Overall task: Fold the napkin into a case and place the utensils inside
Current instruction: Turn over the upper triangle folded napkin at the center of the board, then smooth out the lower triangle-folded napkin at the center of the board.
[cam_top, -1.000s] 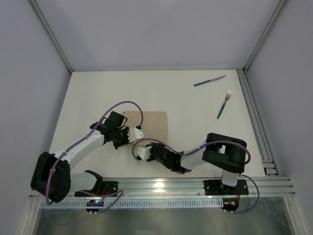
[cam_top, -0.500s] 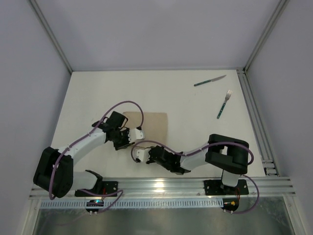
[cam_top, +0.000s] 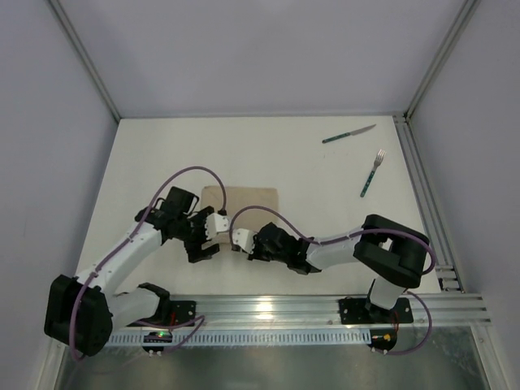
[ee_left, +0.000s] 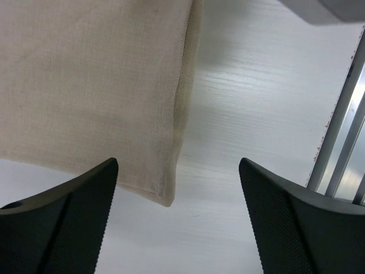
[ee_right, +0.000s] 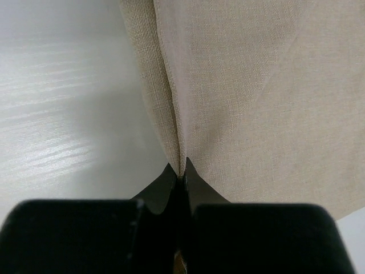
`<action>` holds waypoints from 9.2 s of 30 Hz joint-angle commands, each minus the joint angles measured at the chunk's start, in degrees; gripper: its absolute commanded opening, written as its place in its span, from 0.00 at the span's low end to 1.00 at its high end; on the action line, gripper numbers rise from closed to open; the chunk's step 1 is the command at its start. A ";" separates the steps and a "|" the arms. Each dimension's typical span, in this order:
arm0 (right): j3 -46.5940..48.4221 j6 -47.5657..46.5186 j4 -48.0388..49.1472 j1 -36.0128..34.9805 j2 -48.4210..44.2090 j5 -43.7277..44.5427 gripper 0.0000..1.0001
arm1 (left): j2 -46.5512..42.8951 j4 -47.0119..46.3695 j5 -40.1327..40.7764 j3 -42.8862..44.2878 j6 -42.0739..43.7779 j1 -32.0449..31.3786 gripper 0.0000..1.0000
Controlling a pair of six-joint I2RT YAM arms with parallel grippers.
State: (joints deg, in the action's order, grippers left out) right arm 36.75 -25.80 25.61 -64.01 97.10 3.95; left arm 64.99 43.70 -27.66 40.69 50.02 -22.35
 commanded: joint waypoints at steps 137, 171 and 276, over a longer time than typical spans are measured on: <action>44.37 31.87 -45.03 40.80 25.42 -42.71 0.04 | 47.15 -2.39 4.55 36.49 -25.93 19.36 0.76; 37.43 35.56 -43.44 40.63 7.85 -47.71 0.04 | 30.99 15.27 -10.05 29.98 -23.74 17.51 0.00; 51.14 46.90 -39.22 43.71 28.58 -31.71 0.04 | 44.52 -21.73 13.43 30.42 -35.43 12.59 0.18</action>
State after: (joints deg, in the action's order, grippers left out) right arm 87.20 22.06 -10.13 -20.84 127.00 -29.34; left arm 110.41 22.79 -14.98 72.44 13.87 -12.38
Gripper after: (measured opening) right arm 0.037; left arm 0.171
